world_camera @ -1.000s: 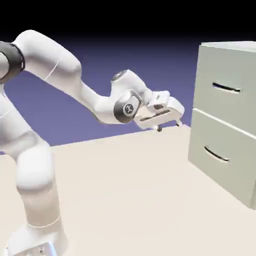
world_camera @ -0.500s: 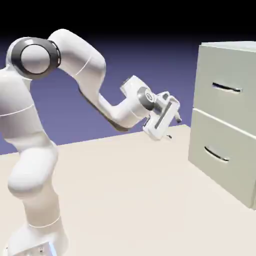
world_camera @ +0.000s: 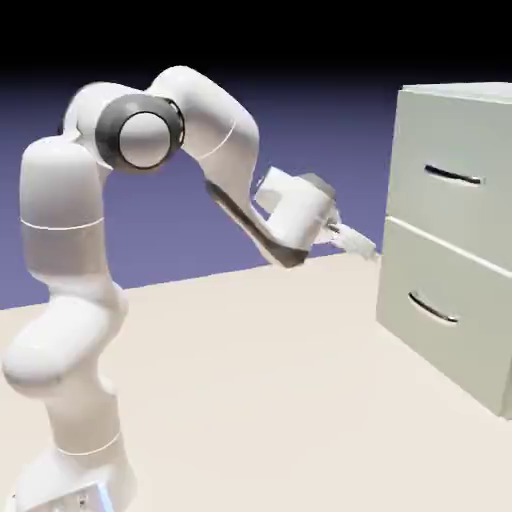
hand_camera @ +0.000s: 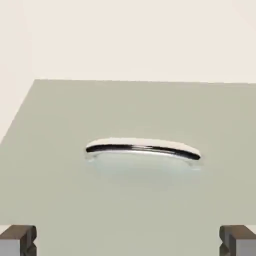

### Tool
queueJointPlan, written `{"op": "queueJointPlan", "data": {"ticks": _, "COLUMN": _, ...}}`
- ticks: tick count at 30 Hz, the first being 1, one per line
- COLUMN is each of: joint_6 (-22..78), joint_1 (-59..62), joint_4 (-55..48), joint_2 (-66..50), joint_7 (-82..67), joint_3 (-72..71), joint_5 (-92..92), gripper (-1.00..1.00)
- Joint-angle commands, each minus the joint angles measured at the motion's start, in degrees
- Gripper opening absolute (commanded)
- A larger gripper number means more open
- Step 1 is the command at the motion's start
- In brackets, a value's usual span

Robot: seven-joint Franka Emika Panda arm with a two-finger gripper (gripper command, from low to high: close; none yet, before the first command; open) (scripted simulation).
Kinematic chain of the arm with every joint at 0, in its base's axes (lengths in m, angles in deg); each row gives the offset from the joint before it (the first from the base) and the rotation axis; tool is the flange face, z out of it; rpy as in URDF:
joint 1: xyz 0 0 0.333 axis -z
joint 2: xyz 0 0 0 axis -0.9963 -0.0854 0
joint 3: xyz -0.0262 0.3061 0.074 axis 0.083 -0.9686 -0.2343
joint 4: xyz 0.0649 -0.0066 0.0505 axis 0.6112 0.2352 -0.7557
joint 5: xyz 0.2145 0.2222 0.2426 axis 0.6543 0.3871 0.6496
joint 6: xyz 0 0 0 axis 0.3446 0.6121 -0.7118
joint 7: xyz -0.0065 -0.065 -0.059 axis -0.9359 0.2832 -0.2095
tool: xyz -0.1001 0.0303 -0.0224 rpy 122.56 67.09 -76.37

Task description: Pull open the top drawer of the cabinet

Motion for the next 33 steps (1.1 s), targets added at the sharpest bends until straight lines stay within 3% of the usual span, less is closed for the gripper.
{"op": "queueJointPlan", "data": {"ticks": 1, "joint_6": 0.4, "joint_1": 0.9, "joint_4": -1.0, "joint_2": -1.0, "joint_7": -2.3, "joint_3": -1.2, "joint_5": -2.5, "gripper": 0.0}}
{"op": "queueJointPlan", "data": {"ticks": 22, "joint_6": 8.5, "joint_1": 19.8, "joint_4": -20.6, "joint_2": -21.5, "joint_7": -48.5, "joint_3": -25.5, "joint_5": -53.6, "gripper": 0.0}}
{"op": "queueJointPlan", "data": {"ticks": 29, "joint_6": 6.7, "joint_1": 9.3, "joint_4": -32.8, "joint_2": -30.7, "joint_7": -56.9, "joint_3": -19.0, "joint_5": -52.6, "gripper": 0.0}}
{"op": "queueJointPlan", "data": {"ticks": 30, "joint_6": 6.7, "joint_1": 9.3, "joint_4": -32.8, "joint_2": -30.7, "joint_7": -56.9, "joint_3": -19.0, "joint_5": -52.6, "gripper": -1.0}}
{"op": "queueJointPlan", "data": {"ticks": 33, "joint_6": 7.5, "joint_1": 12.5, "joint_4": -28.7, "joint_2": -27.9, "joint_7": -54.4, "joint_3": -20.9, "joint_5": -53.0, "gripper": -1.0}}
